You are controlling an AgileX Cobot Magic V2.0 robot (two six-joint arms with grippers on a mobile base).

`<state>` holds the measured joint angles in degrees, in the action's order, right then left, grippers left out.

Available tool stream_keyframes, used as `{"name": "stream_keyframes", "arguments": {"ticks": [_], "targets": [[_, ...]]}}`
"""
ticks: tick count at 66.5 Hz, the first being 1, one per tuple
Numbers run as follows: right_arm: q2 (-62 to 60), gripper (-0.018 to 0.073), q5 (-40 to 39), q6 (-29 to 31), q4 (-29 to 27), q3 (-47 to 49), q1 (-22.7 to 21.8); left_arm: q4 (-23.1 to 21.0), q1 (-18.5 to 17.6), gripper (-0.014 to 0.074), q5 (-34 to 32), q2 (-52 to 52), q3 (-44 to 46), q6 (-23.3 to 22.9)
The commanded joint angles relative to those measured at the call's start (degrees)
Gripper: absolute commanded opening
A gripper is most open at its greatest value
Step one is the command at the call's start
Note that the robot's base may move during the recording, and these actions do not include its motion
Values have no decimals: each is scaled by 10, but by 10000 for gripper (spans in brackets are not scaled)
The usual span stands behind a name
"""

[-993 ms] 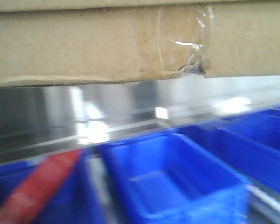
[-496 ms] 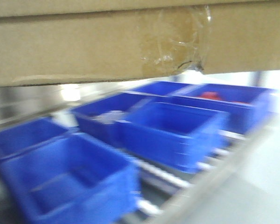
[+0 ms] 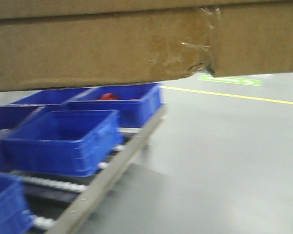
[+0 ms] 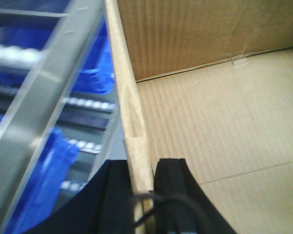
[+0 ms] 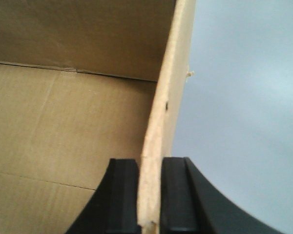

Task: Grab carton from right shelf to conveyor
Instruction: 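Hold the carton with both grippers and pull it away from the shelf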

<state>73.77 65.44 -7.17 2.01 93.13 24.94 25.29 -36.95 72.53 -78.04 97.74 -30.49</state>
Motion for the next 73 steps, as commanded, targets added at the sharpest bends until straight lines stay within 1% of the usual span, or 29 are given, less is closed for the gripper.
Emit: {"name": "stream_keyframes", "arguments": {"ticks": [1, 73], "targets": [[-3, -67, -41, 5, -16, 2, 4, -16, -8, -17, -26, 5, 2, 2], [-3, -67, -42, 5, -16, 2, 4, -16, -8, -17, -26, 5, 2, 2]]}}
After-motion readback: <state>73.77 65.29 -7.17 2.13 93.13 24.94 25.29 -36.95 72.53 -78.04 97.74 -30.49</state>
